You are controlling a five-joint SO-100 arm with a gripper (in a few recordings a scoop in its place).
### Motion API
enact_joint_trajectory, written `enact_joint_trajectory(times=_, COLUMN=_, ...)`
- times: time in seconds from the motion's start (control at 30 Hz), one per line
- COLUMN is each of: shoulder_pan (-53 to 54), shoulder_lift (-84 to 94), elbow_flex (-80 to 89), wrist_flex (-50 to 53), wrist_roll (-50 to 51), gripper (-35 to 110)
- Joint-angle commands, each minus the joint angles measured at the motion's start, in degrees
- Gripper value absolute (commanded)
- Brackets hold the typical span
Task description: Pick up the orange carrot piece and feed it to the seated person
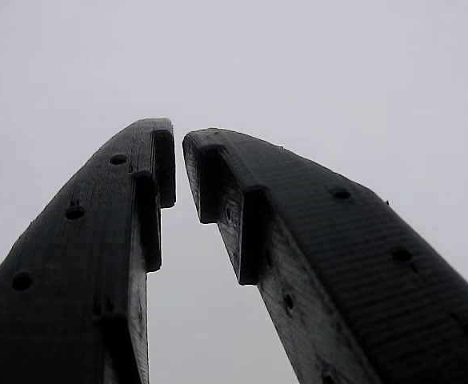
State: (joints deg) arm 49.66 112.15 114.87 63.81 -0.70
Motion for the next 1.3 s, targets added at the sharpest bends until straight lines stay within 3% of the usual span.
enact_joint_trajectory(times=0.0, shoulder_pan=4.9, shoulder_lift=-1.9, elbow_flex=-7.6, wrist_flex=0.0, wrist_roll=-1.2, gripper=-3)
enact_joint_trajectory(times=0.63, shoulder_pan=28.5, shoulder_lift=-22.8, elbow_flex=-28.9, wrist_flex=0.0, wrist_roll=-26.5, gripper=-3)
enact_joint_trajectory(times=0.87, shoulder_pan=34.5, shoulder_lift=-30.8, elbow_flex=-36.0, wrist_flex=0.0, wrist_roll=-30.2, gripper=-3)
enact_joint_trajectory(times=1.27, shoulder_pan=35.2, shoulder_lift=-32.5, elbow_flex=-36.7, wrist_flex=0.0, wrist_roll=-30.0, gripper=-2)
